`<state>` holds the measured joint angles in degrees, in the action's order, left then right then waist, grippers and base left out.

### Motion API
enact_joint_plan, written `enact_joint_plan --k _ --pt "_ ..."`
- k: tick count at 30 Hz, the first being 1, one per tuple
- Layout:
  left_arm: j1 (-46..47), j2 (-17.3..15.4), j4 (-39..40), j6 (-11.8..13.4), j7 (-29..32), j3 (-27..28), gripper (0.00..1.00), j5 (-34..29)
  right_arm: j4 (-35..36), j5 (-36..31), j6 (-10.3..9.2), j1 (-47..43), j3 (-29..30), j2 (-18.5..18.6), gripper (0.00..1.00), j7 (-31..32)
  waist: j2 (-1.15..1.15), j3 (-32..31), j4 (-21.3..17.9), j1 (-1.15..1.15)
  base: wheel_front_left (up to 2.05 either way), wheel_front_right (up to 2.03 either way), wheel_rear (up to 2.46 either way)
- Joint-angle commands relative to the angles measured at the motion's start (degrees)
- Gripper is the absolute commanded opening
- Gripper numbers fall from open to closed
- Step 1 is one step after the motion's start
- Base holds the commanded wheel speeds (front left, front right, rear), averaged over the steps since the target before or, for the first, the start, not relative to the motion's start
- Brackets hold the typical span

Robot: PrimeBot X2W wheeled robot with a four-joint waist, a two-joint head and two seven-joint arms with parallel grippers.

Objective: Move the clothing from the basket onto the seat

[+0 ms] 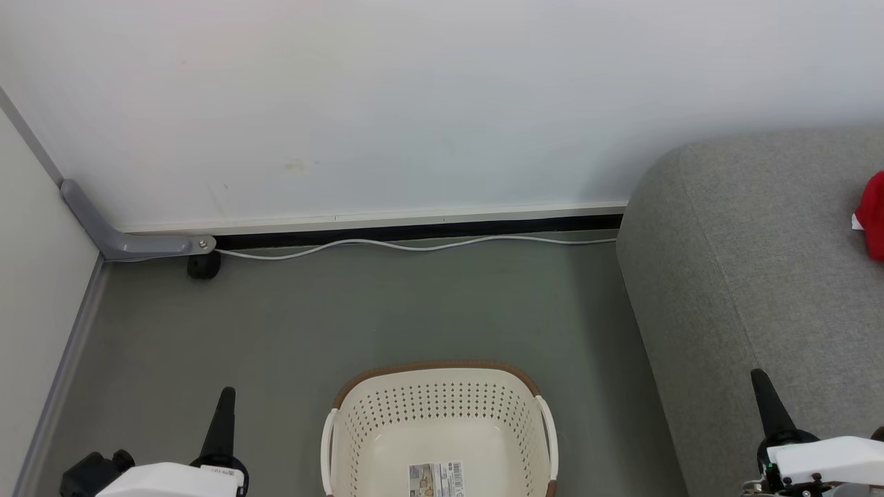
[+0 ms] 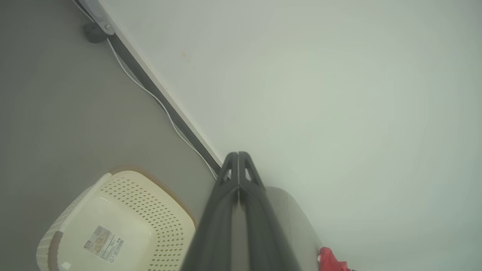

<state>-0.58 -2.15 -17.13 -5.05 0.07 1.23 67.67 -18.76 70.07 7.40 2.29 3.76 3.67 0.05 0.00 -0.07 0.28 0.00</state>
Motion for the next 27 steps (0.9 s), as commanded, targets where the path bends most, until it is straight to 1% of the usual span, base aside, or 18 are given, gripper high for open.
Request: enact_joint_plan --k 1,27 --pt "3.69 -0.57 1.76 -0.62 0.60 1.87 0.00 1.88 2.16 1.92 0.07 2.67 -0.28 0.42 0.00 0.64 0.00 0.01 -0.01 0.00 0.00 0.00 0.00" --pt "5.93 -0.69 2.71 -1.94 4.82 4.36 0.00 18.28 4.03 16.54 0.08 3.56 1.94 -0.46 0.00 4.86 0.00 0.18 -0.20 0.00 0.00 0.00 0.00"
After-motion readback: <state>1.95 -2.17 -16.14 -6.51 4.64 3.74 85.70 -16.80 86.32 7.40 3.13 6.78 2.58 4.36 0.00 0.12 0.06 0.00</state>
